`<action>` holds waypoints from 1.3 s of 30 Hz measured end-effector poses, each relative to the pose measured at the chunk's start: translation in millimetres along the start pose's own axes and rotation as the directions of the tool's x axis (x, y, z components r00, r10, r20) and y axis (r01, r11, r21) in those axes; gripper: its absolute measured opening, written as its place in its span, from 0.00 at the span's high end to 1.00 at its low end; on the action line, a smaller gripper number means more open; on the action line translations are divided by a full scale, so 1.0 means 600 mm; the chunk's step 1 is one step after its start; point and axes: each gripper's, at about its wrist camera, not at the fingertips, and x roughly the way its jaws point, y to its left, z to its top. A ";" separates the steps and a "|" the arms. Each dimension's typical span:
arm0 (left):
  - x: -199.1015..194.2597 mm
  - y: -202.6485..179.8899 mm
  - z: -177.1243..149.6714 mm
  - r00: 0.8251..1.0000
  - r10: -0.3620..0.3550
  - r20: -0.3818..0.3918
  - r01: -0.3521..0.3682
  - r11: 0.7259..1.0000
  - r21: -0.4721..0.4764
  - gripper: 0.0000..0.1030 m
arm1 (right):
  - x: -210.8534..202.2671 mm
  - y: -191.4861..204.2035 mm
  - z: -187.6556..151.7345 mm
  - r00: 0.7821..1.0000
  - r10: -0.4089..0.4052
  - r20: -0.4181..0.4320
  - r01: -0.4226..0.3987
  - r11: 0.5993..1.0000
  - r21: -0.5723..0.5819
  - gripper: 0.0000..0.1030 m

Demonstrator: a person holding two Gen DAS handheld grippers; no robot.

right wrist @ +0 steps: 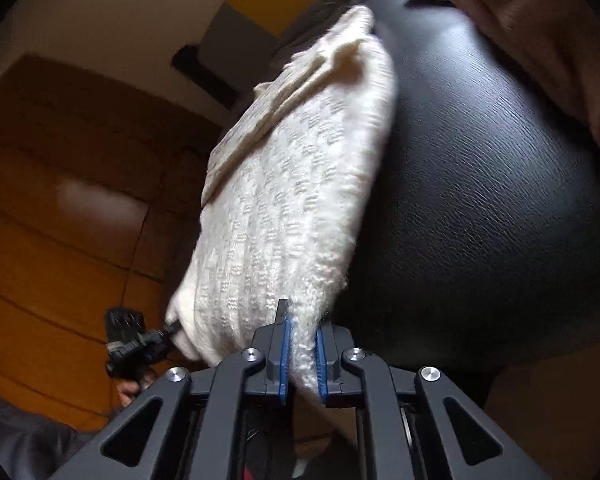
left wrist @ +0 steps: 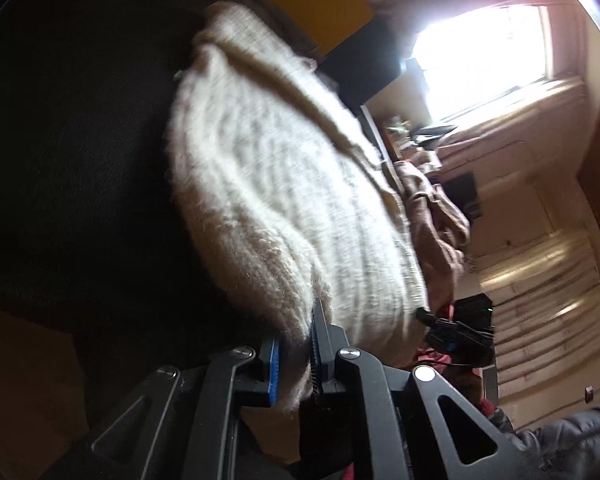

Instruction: Fold clothes

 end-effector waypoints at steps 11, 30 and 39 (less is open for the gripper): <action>-0.020 -0.059 0.097 0.969 -0.226 0.103 0.219 0.973 0.073 0.90 | 0.003 0.068 0.082 0.974 0.206 0.095 -0.201 0.978 -0.059 0.89; 0.129 -0.021 0.442 0.960 -0.148 0.239 0.136 0.989 0.064 0.90 | 0.148 0.047 0.390 0.968 0.173 0.184 -0.167 0.985 -0.044 0.89; 0.216 0.082 0.433 0.988 -0.026 0.152 0.039 0.996 -0.082 0.91 | 0.209 -0.055 0.397 0.980 0.092 0.174 -0.110 0.989 0.099 0.94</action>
